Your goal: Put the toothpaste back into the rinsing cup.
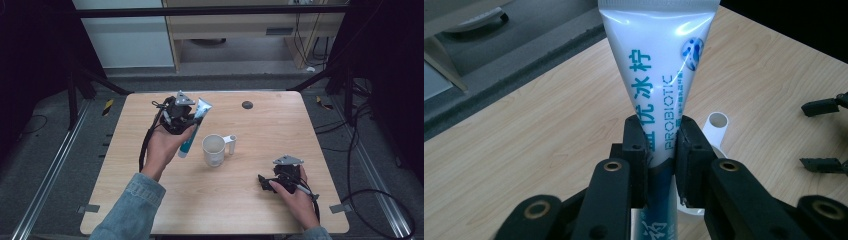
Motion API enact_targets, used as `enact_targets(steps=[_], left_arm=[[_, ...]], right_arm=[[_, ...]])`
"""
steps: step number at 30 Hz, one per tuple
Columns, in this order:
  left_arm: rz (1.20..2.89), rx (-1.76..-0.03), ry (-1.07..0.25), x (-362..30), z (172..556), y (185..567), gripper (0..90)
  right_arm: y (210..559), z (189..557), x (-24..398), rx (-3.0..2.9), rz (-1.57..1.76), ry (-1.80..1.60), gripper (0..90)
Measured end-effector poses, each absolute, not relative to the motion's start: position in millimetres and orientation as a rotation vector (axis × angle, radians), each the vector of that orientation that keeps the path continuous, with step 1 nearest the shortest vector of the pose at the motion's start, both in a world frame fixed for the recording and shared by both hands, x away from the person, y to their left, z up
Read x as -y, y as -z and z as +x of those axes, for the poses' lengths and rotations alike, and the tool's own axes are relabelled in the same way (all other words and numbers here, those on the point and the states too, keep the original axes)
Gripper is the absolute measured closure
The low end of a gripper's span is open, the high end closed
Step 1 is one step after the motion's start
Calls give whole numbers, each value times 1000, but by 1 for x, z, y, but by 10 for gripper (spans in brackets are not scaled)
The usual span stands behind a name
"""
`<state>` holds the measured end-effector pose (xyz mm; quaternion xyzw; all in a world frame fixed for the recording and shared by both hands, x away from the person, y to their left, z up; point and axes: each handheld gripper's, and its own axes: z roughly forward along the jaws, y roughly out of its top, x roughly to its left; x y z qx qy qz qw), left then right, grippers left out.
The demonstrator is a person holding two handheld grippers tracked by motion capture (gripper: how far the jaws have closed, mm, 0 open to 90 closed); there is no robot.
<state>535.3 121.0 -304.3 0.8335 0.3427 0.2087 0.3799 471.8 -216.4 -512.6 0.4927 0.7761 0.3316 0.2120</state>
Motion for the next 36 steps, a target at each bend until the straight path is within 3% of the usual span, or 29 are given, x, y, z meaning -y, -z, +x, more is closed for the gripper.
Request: enact_targets(steps=[36], left_arm=[[2057,-859,-556,-104,537,297,772]], right_arm=[[513,472,216,-2155,1368,-921,5]])
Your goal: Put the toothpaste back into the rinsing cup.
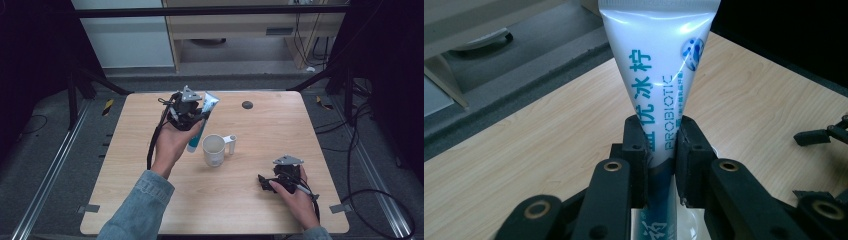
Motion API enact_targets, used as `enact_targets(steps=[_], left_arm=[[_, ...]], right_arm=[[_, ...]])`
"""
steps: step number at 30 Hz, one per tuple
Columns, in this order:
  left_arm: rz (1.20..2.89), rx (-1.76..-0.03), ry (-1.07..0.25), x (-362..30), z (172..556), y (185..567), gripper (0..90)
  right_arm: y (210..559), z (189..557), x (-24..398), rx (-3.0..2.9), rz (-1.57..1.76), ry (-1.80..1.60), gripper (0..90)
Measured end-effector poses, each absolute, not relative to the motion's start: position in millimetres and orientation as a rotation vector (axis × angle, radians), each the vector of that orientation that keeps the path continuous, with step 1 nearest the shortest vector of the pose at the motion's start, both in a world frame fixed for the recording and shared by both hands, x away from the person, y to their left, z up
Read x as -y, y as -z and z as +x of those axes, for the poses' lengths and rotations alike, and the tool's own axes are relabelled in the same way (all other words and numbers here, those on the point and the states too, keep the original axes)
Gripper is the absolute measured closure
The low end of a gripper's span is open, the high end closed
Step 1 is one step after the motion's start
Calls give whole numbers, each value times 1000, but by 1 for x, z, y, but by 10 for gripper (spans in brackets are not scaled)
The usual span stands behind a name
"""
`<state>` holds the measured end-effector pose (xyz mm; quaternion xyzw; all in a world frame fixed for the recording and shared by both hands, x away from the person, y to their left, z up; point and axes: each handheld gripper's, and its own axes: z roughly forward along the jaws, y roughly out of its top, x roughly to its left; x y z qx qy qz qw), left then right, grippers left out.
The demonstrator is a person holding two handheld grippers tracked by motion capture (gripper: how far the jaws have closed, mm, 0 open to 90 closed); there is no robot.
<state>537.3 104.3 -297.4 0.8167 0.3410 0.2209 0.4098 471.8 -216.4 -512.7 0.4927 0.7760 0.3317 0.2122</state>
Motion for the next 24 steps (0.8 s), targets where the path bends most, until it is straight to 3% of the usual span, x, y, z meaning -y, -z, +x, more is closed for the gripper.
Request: enact_targets(steps=[24], left_arm=[[1977,-820,-592,-95,533,291,772]], right_arm=[[513,472,216,-2156,1371,-920,5]])
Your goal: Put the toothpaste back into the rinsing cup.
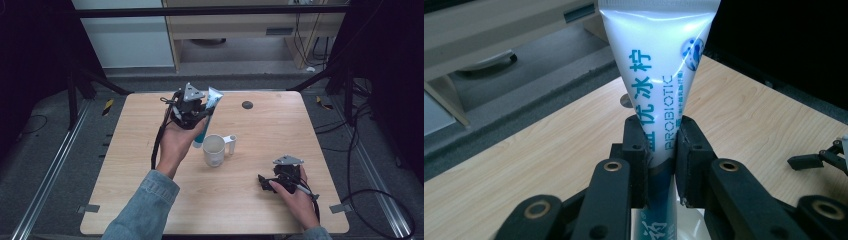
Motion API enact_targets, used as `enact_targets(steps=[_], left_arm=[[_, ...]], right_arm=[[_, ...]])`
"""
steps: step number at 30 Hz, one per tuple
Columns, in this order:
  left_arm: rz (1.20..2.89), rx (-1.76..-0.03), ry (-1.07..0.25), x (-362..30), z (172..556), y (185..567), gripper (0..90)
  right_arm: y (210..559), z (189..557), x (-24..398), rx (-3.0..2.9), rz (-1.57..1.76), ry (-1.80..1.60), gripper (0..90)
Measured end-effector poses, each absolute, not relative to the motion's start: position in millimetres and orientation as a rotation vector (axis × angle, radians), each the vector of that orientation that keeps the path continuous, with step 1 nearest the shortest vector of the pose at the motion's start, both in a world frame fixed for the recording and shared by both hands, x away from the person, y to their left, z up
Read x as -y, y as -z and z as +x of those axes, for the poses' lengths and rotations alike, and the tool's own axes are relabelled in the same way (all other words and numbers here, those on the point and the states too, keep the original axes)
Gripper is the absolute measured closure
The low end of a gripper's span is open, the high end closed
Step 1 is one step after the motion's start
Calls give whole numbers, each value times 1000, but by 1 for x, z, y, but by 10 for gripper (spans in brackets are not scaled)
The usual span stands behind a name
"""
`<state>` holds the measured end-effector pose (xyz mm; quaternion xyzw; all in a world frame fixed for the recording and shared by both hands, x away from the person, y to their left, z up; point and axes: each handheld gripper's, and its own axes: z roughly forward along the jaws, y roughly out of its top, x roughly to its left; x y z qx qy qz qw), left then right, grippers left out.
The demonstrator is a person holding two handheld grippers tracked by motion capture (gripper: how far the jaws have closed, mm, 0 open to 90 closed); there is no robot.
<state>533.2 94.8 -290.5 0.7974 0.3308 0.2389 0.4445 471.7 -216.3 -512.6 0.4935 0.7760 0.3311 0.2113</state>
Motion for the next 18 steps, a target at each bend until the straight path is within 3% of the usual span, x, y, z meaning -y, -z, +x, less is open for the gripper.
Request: enact_targets(steps=[18], left_arm=[[1916,-771,-597,-86,530,292,773]], right_arm=[[513,472,216,-2156,1369,-921,6]])
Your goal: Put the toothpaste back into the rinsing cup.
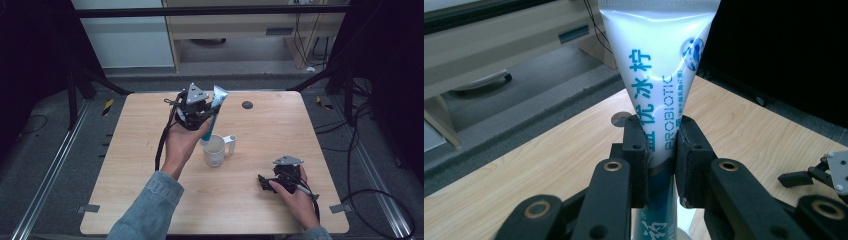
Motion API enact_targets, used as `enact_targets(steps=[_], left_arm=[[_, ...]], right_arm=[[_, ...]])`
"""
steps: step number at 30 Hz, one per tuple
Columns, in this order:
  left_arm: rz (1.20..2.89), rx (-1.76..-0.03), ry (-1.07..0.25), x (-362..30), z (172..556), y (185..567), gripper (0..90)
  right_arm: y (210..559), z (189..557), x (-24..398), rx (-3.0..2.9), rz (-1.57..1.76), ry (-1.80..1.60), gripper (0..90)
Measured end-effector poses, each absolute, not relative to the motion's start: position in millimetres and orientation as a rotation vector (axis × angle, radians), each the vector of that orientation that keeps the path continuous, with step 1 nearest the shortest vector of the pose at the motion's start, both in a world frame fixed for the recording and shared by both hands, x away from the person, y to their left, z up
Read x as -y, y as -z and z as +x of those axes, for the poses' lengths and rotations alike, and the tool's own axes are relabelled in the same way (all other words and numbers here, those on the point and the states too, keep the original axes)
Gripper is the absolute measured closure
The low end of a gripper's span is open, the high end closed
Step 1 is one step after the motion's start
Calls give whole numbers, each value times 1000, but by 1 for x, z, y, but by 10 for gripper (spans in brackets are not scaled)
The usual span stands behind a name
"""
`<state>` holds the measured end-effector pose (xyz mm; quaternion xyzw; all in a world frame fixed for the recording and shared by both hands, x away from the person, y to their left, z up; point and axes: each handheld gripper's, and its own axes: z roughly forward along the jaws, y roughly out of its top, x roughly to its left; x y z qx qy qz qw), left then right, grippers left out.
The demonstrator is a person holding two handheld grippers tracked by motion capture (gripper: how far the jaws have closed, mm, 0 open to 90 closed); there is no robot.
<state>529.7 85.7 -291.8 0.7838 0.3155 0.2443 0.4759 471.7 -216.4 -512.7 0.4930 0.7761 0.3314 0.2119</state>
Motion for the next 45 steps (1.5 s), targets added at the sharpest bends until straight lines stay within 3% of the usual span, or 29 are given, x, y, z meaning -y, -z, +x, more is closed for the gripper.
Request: enact_targets(steps=[45], left_arm=[[1744,-810,-684,-77,513,322,773]], right_arm=[[513,472,216,-2156,1369,-921,6]])
